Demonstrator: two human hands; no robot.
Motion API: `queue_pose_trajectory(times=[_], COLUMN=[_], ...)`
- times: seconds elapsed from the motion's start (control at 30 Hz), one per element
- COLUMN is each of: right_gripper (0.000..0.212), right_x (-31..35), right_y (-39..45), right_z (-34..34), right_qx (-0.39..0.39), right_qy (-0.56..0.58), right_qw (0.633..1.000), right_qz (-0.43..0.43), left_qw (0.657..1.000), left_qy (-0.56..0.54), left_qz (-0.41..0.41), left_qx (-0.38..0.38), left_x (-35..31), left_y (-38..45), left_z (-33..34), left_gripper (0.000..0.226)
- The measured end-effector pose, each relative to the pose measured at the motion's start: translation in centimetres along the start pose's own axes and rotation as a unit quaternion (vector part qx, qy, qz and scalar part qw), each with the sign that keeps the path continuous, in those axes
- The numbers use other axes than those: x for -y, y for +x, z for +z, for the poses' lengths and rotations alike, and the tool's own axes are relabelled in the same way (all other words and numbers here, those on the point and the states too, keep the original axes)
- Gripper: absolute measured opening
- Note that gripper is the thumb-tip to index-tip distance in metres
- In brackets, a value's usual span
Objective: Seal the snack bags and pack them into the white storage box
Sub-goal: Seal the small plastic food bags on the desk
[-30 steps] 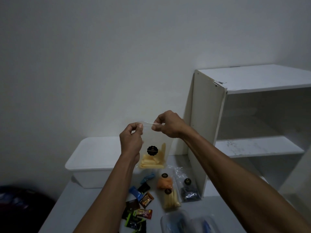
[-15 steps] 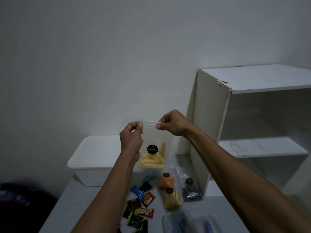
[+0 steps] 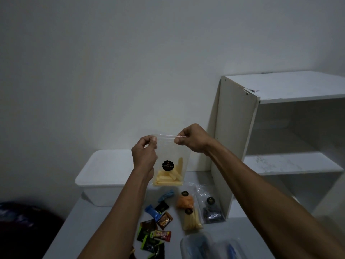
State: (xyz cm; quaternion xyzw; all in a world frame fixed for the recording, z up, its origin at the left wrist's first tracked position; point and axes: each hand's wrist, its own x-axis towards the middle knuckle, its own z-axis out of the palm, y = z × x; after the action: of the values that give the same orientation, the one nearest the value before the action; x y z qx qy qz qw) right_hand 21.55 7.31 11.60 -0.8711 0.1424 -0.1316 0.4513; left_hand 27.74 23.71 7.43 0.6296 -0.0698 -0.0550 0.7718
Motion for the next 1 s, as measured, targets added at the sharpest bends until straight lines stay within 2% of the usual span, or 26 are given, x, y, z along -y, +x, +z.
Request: queue_pose_trajectory(times=[0.13,0.33,0.57,0.7,1.0], right_gripper=[0.012,0.013,0.027,0.022,0.016], right_x=[-0.4,-1.4,-1.5,-1.9,-2.3], right_y=[0.1,-0.1,-0.5,-0.7,-1.0], right_z=[0.7,0.5,1.0,1.0,1.3], right_qx=[-0.026,-0.020,-0.038,-0.043,-0.052], right_qy=[0.019,0.101,0.165,0.212,0.236], right_qw=[0.999,0.994,0.985,0.974,0.967], right_qz=[0.003,0.028,0.045,0.070,0.083], left_qw=[1.000,1.000,1.000,0.999,0.999], left_qy=[-0.005,-0.009,-0.015,-0.024,-0.024], left_qz=[-0.007,-0.013,-0.019,-0.022,-0.030], left_qx=[-0.002,-0.012,-0.016,-0.015,-0.018], left_x=[0.2,0.5,0.6,0.6,0.6], left_y=[0.2,0.9,1.3,1.5,1.5], left_z=[0.0,-0.8,-0.9,-1.3,-1.5], left_gripper=[0.008,0.008,0.009,0.009,0.011])
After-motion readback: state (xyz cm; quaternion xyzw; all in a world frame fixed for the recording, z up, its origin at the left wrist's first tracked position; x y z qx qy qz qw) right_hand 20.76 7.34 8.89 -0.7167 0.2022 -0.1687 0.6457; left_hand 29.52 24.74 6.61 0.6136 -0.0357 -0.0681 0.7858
